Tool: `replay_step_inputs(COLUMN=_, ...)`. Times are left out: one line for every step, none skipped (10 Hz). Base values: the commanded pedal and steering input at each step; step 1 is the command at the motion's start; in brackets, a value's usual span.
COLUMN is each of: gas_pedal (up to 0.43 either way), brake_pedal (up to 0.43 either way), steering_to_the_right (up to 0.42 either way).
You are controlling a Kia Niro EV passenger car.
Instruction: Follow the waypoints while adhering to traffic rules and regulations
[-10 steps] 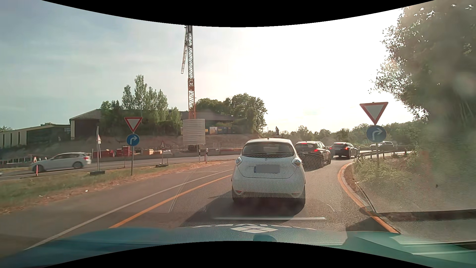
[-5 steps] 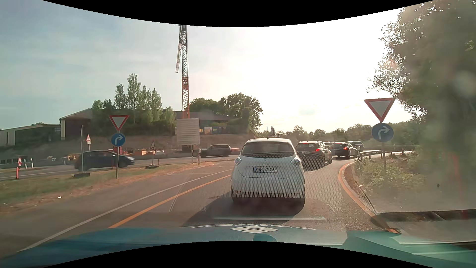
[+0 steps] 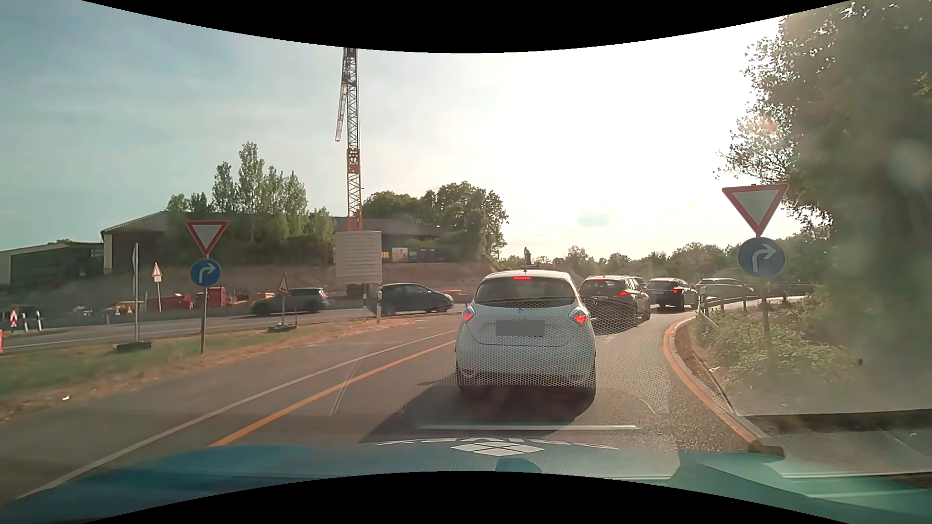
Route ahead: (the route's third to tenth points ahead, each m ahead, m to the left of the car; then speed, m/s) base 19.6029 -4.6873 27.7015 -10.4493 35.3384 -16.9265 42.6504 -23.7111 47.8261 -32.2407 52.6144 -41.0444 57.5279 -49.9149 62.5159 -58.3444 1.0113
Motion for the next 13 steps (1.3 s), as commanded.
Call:
replay_step_inputs(gas_pedal=0.0, brake_pedal=0.018, steering_to_the_right=0.114)
replay_step_inputs(gas_pedal=0.0, brake_pedal=0.0, steering_to_the_right=0.115)
replay_step_inputs(gas_pedal=0.0, brake_pedal=0.0, steering_to_the_right=0.116)
replay_step_inputs(gas_pedal=0.0, brake_pedal=0.0, steering_to_the_right=0.117)
replay_step_inputs(gas_pedal=0.0, brake_pedal=0.0, steering_to_the_right=0.117)
replay_step_inputs(gas_pedal=0.0, brake_pedal=0.0, steering_to_the_right=0.118)
replay_step_inputs(gas_pedal=0.0, brake_pedal=0.0, steering_to_the_right=0.12)
replay_step_inputs(gas_pedal=0.0, brake_pedal=0.0, steering_to_the_right=0.122)
replay_step_inputs(gas_pedal=0.0, brake_pedal=0.0, steering_to_the_right=0.124)
replay_step_inputs(gas_pedal=0.0, brake_pedal=0.0, steering_to_the_right=0.125)
replay_step_inputs(gas_pedal=0.0, brake_pedal=0.0, steering_to_the_right=0.126)
replay_step_inputs(gas_pedal=0.0, brake_pedal=0.0, steering_to_the_right=0.126)
replay_step_inputs(gas_pedal=0.0, brake_pedal=0.006, steering_to_the_right=0.126)
